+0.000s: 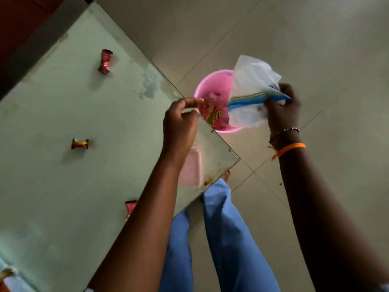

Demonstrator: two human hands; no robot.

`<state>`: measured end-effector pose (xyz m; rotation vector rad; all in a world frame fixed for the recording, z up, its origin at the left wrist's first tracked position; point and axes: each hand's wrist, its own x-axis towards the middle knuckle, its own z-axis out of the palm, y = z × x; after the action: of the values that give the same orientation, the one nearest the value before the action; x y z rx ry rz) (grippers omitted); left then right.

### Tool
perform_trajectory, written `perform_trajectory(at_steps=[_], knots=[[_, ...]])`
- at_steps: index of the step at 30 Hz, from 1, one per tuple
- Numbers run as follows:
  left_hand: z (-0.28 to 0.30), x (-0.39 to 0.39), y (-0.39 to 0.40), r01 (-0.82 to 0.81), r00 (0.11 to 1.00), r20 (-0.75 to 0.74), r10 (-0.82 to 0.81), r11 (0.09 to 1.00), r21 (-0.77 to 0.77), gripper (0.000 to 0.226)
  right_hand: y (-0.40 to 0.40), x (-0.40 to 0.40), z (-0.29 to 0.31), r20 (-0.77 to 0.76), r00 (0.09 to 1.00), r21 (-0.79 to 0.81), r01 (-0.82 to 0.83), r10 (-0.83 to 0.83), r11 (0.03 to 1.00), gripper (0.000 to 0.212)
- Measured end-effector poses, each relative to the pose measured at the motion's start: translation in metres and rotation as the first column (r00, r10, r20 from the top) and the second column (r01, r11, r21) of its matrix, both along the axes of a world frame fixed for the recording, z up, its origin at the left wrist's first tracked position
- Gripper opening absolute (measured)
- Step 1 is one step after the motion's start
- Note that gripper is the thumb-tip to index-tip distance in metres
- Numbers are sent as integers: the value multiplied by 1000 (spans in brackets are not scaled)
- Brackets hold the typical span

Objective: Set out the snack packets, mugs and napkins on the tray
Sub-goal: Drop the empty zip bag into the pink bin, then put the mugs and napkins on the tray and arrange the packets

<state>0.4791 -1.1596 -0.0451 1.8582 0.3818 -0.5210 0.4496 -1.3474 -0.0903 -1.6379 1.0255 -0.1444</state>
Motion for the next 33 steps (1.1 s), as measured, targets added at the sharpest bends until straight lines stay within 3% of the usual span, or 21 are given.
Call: perform_trajectory(at_steps=[6, 10, 12, 16, 20, 23, 28, 33], knots=[[-45, 29, -10, -137, 991, 4, 137, 989, 48, 31, 7, 39, -101, -273, 931, -128, -286, 244, 949, 35], [-53, 27, -4, -200, 979, 48, 197, 978, 60, 29, 15, 40, -131, -434, 753, 159, -477, 495, 865, 56], [-50, 25, -3, -214, 976, 42, 212, 975, 64, 31, 14, 42, -129, -458, 763, 152, -438, 456, 886, 48], [-38, 21, -4, -250, 968, -3, 251, 968, 32, 32, 23, 52, -91, -342, 867, 232, -296, 363, 927, 27], [-18, 14, 1, -286, 958, -36, 285, 958, -19, 29, 49, 54, -28, -205, 881, 308, -355, 426, 883, 22], [3, 2, 16, -335, 942, -50, 332, 939, -77, 28, 80, 49, 26, -74, 915, 455, -322, 396, 830, 25], [36, -33, 65, -463, 886, -58, 460, 872, -158, 29, 149, 23, 90, 13, 867, 527, -430, 499, 733, 14], [59, -95, 139, -619, 781, -35, 624, 765, -178, 29, 233, -25, 119, 34, 773, 530, -551, 633, 644, 21]])
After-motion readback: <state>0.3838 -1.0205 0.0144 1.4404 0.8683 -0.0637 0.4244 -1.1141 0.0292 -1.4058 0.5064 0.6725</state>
